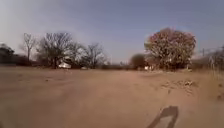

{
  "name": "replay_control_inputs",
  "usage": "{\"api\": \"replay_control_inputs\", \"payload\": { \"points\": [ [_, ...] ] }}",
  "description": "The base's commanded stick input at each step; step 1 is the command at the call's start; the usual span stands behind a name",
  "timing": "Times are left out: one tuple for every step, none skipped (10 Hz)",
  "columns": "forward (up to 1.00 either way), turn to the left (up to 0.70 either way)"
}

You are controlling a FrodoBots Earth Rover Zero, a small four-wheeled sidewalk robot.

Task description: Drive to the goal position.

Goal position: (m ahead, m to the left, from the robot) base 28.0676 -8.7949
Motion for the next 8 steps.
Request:
{"api": "replay_control_inputs", "payload": {
  "points": [
    [0.70, 0.00],
    [0.70, 0.00],
    [0.70, 0.00],
    [0.70, 0.00],
    [0.70, 0.00],
    [0.70, 0.00],
    [0.70, -0.35],
    [0.70, -0.35]
  ]
}}
